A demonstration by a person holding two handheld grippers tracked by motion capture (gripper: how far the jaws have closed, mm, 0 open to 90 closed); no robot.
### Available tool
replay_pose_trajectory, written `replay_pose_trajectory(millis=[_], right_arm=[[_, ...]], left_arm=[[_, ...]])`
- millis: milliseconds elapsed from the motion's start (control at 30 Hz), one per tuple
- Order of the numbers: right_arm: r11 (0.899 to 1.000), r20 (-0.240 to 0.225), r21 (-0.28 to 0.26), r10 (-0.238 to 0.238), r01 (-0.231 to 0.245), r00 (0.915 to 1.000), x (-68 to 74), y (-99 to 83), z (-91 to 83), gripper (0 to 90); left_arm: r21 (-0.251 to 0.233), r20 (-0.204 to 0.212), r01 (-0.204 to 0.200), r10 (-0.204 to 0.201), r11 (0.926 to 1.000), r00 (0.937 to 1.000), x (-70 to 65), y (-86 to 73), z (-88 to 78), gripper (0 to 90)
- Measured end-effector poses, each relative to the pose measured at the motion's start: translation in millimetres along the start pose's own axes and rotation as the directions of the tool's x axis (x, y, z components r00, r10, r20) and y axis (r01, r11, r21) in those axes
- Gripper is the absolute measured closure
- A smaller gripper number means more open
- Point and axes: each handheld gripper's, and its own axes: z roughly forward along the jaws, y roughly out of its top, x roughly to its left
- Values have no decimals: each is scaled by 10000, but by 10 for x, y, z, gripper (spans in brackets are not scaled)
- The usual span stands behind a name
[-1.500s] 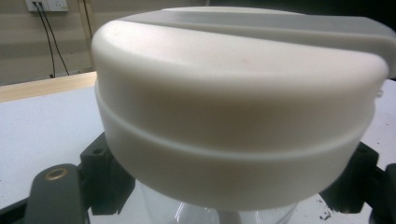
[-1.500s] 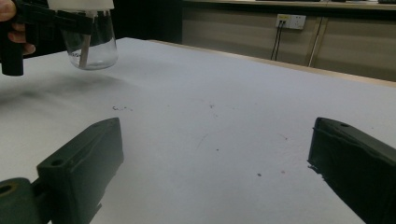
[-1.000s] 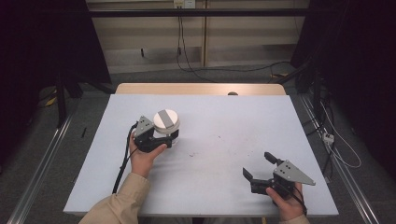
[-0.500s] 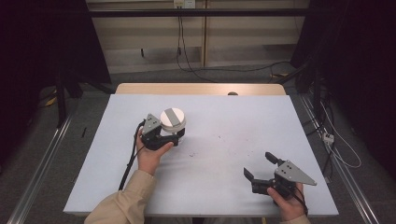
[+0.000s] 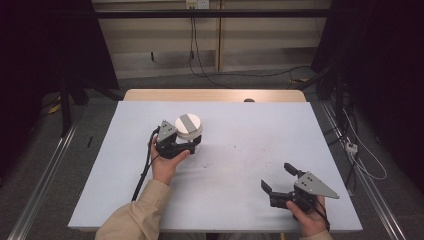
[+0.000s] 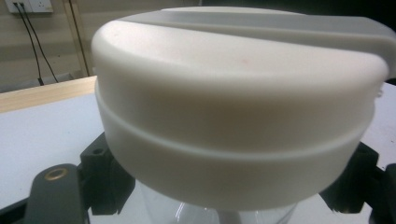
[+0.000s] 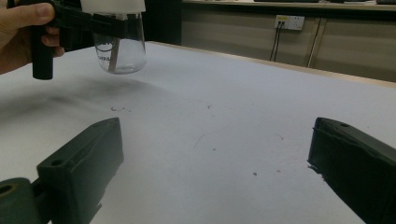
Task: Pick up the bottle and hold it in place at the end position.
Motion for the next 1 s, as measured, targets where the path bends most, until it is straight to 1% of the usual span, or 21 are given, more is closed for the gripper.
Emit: replay_pose_trajectory(millis=[200, 233, 267, 300, 467, 500, 533, 567, 600, 633, 833, 933, 967, 1000], right_arm=[[10000, 29, -48, -42, 42, 10000, -1, 3, 2, 27], [10000, 39, -48, -55, 55, 10000, 0, 4, 2, 27], [10000, 27, -55, -61, 61, 10000, 0, 4, 1, 27], [10000, 20, -51, -68, 68, 10000, 0, 5, 1, 26], [10000, 55, -53, -24, 24, 10000, -10, 4, -6, 26], [10000, 50, -61, -16, 17, 10000, -12, 5, -7, 27], [10000, 61, -68, -26, 27, 10000, -13, 5, -8, 26], [10000, 68, -67, -29, 29, 10000, -13, 6, -9, 26], [10000, 63, -77, -27, 27, 10000, -13, 7, -9, 26], [10000, 61, -73, -30, 30, 10000, -11, 8, -10, 26], [10000, 64, -79, -52, 52, 10000, -9, 14, -12, 27], [9999, 49, -103, -50, 50, 10000, -7, 16, -12, 26], [9999, 40, -92, -45, 45, 10000, -7, 16, -11, 27], [9999, 31, -94, -50, 50, 10000, -6, 16, -10, 26]], left_arm=[[-25, 49, 5, -5, 10000, 10000, -29, 18, 55, 185], [-47, 74, 66, -66, 10000, 10000, -36, 22, 65, 186], [-73, 72, 11, -10, 10000, 10000, -37, 28, 74, 186], [-61, 90, 47, -47, 10000, 9999, -44, 30, 85, 186], [-31, 92, -16, 16, 10000, 10000, -64, 41, 129, 186], [-6, 71, -90, 90, 10000, 9999, -66, 44, 137, 186], [-28, 76, -14, 14, 10000, 10000, -74, 44, 148, 186], [0, 72, -110, 110, 9999, 9999, -74, 48, 155, 186], [14, 83, -47, 47, 10000, 10000, -83, 47, 164, 186], [-17, 48, -108, 108, 9999, 9999, -85, 50, 171, 186], [-2, 63, -112, 112, 9999, 9999, -116, 47, 217, 186], [-14, 44, -29, 29, 10000, 10000, -123, 36, 244, 186], [29, 8, -78, 78, 10000, 10000, -120, 33, 250, 186], [33, 22, -14, 13, 10000, 10000, -126, 27, 260, 186]])
